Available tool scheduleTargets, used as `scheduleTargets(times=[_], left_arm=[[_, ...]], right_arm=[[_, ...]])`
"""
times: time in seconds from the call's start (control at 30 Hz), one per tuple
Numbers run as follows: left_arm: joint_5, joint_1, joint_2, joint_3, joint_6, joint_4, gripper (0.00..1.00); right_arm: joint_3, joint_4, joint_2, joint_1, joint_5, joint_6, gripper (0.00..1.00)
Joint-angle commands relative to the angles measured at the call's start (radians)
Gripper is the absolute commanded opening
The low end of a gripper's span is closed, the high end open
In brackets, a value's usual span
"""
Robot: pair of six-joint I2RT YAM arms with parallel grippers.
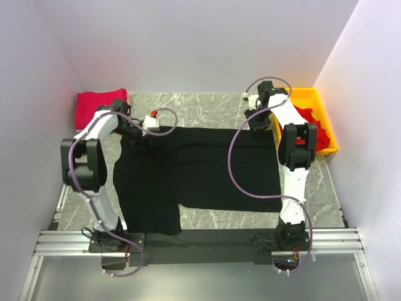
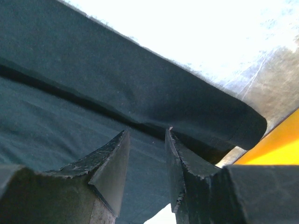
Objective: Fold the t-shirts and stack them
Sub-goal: Fold the tshirt
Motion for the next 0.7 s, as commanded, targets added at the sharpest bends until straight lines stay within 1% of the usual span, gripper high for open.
scheduleTargets(times=[0.0, 0.1, 0.13, 0.27, 0.37, 0.5, 0.57, 0.6, 0.63, 0.67], left_arm=[[-0.001, 0.008, -0.085, -0.092, 0.119, -0.076, 0.01], [-0.041, 0.014, -0.125, -0.170, 0.171, -0.101, 0.01], [-0.056, 0.037, -0.136, -0.201, 0.182, -0.107, 0.01], [-0.108, 0.062, -0.148, -0.251, 0.217, -0.108, 0.01], [-0.131, 0.086, -0.145, -0.273, 0.216, -0.089, 0.01], [-0.151, 0.103, -0.139, -0.264, 0.221, -0.087, 0.01], [-0.167, 0.108, -0.140, -0.258, 0.231, -0.087, 0.11], [-0.177, 0.109, -0.142, -0.259, 0.239, -0.094, 0.14], [-0.196, 0.109, -0.144, -0.261, 0.245, -0.098, 0.21], [-0.197, 0.114, -0.148, -0.259, 0.244, -0.095, 0.25]], right_arm=[[-0.006, -0.026, -0.087, -0.007, 0.015, -0.020, 0.43], [-0.011, -0.033, -0.091, -0.006, 0.018, -0.030, 0.44], [-0.013, -0.034, -0.093, -0.006, 0.018, -0.030, 0.43], [-0.014, -0.049, -0.088, -0.006, 0.024, -0.043, 0.43], [-0.013, -0.057, -0.085, -0.007, 0.034, -0.050, 0.43], [-0.008, -0.068, -0.076, -0.006, 0.038, -0.053, 0.43], [-0.006, -0.071, -0.073, -0.006, 0.043, -0.056, 0.43], [-0.003, -0.075, -0.071, -0.006, 0.043, -0.056, 0.43], [0.001, -0.080, -0.068, -0.006, 0.041, -0.056, 0.43], [0.004, -0.083, -0.068, -0.004, 0.040, -0.053, 0.43]])
